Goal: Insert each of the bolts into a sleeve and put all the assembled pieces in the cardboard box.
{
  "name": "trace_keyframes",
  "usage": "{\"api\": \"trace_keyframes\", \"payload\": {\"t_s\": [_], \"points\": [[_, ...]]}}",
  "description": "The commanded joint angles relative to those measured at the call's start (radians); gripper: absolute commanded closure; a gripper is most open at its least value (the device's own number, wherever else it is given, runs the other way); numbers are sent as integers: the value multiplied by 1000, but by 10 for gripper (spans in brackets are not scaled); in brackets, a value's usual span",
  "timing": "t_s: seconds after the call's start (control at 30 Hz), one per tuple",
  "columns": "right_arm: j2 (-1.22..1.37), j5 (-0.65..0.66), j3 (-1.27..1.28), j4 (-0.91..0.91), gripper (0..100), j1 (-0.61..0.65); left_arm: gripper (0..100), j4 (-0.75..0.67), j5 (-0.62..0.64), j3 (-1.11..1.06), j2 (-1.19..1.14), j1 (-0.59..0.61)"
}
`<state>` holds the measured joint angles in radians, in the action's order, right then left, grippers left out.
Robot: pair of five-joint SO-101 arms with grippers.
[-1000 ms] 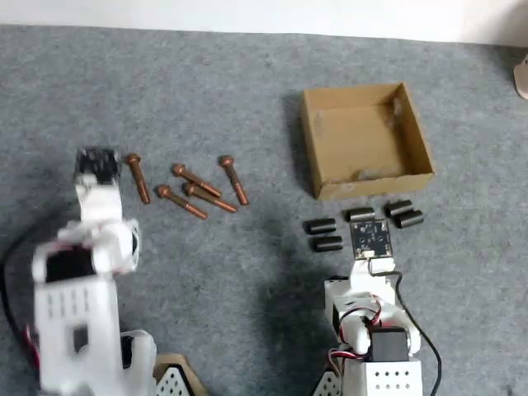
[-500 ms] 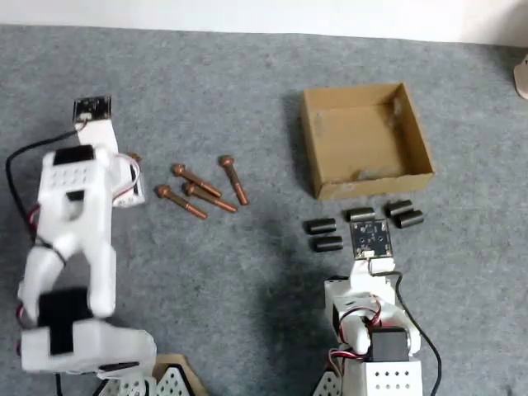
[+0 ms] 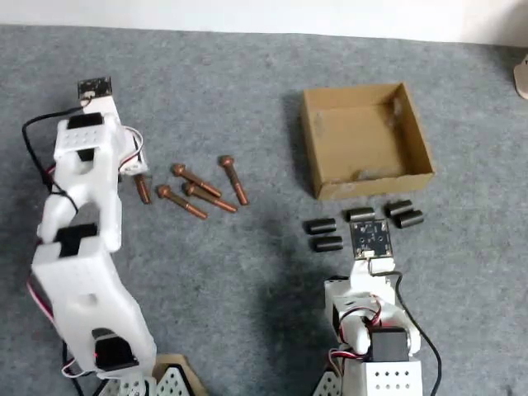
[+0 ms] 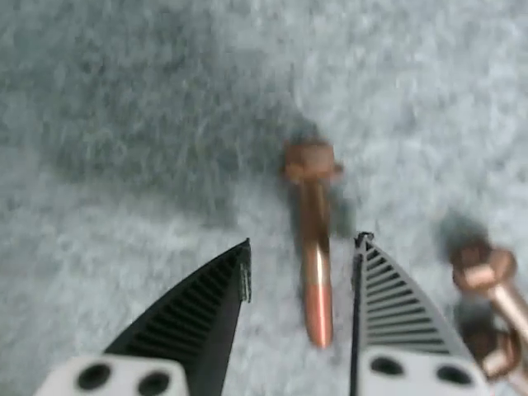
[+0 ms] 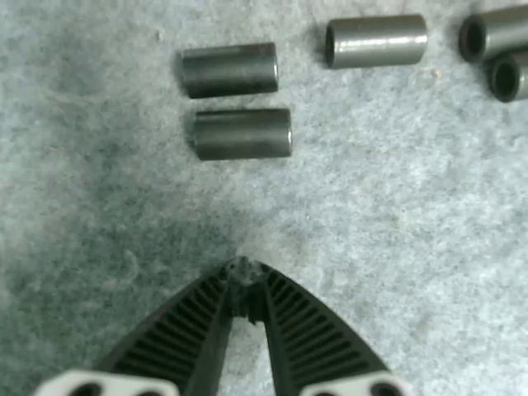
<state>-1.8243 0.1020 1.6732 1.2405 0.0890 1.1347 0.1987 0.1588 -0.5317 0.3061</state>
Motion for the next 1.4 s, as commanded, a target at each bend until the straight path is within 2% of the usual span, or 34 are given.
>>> {"api": "trace_keyframes", "payload": {"t_s": [0.0, 0.27, 0.43, 0.5, 0.6, 0.7, 0.93, 1.07, 1.23, 1.37], "points": [[-8, 9, 104, 4, 994, 5, 800, -2, 14, 133, -59, 4], [-10, 9, 104, 1, 994, 5, 809, 123, 15, 346, -239, 7], [-12, 11, 104, -58, 994, 5, 990, 184, 15, 447, -303, 4], [-12, 26, 104, -140, 994, 4, 988, 199, 15, 461, -312, 4], [-12, 180, 104, -237, 994, -16, 987, 209, 14, 470, -314, 10], [-10, 407, 102, -323, 994, -56, 986, 206, 14, 470, -315, 10], [-4, 514, 105, -397, 994, -93, 986, 206, 11, 466, -317, 8], [-1, 655, 104, -329, 993, -68, 987, 207, 9, 466, -317, 8], [-1, 864, 96, -179, 899, -18, 987, 207, 9, 466, -317, 7], [-1, 1005, 96, -107, 894, -16, 987, 207, 9, 466, -317, 7]]}}
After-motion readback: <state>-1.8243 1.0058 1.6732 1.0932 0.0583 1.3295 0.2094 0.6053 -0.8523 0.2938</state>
